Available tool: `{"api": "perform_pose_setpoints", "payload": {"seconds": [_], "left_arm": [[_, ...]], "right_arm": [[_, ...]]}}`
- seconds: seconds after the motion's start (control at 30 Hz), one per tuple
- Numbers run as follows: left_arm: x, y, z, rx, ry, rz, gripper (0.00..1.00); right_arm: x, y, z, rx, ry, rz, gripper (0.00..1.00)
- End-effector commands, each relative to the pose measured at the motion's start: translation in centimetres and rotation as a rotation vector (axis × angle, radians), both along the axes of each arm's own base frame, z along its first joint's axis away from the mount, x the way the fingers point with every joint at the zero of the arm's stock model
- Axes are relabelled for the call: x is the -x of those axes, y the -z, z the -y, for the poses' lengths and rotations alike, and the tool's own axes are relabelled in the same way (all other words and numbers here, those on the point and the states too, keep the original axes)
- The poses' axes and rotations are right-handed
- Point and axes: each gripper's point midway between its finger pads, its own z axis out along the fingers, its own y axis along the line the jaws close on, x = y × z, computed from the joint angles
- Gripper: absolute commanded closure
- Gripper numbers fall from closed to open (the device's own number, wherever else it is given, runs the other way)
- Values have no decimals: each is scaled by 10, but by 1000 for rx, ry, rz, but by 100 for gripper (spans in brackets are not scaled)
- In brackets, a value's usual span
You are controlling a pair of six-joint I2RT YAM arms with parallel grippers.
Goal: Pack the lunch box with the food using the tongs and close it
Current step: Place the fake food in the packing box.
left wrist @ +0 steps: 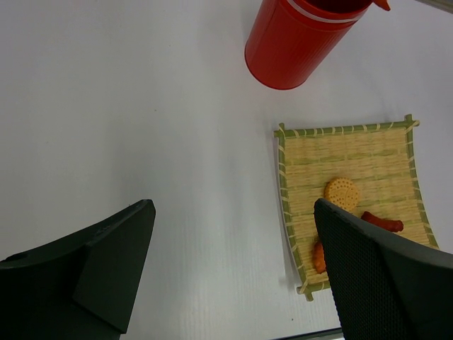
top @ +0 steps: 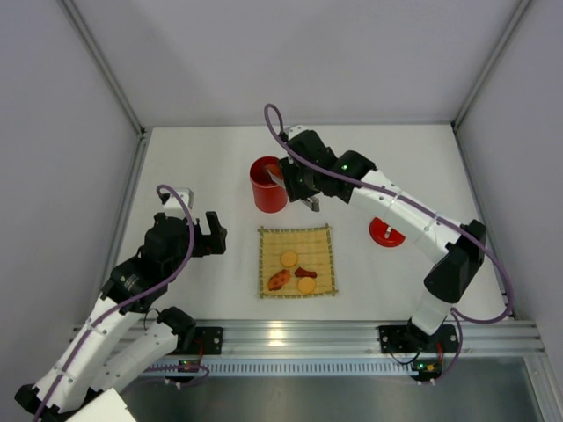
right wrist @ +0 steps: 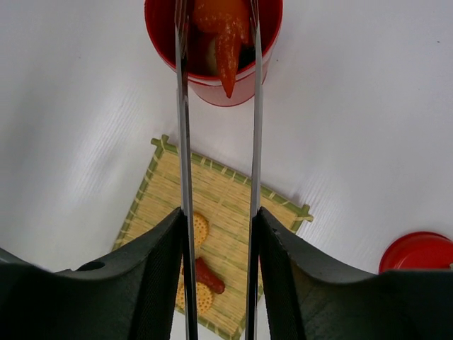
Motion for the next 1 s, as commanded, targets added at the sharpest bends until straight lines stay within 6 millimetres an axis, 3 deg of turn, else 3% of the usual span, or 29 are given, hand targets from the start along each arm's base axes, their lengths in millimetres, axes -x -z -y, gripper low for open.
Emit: {"api": "perform_pose_setpoints", "payload": {"seconds": [0.0,0.13,0.37,0.53,0.57,0.6,0.7,0.73,0.77,0.87,0.9,0.97], "left_arm": [[-4,-7,2,24,-11,33,1],[-4,-6,2,23,-9,32,1],[-4,-7,2,24,-11,34,1],[-3,-7,3,27,-7,35,1],[-3,-7,3,26,-6,36,1],[-3,-7,3,27,-4,35,1],[-3,-7,4,29,1,36,1],[-3,-7,4,28,0,36,1],[-3,-7,4,28,0,36,1],[-3,-8,4,31,1,39,1],[-2,-8,4,31,2,39,1],[-3,-8,4,31,2,39,1]], "right_arm": [[-16,-36,-8,-82,5,86,56],[-15,-44,-6,-91,5,97,49],[-9,-54,3,-91,16,103,48],[24,-56,32,-135,29,91,49],[35,-68,38,-172,20,112,49],[43,-50,44,-144,17,83,49],[68,-39,62,-160,20,66,49],[78,-43,68,-189,19,74,50],[85,-29,73,-178,17,48,50],[104,-21,80,-209,4,25,50],[110,-6,83,-186,-2,0,50],[120,5,83,-177,-12,-20,50]]}}
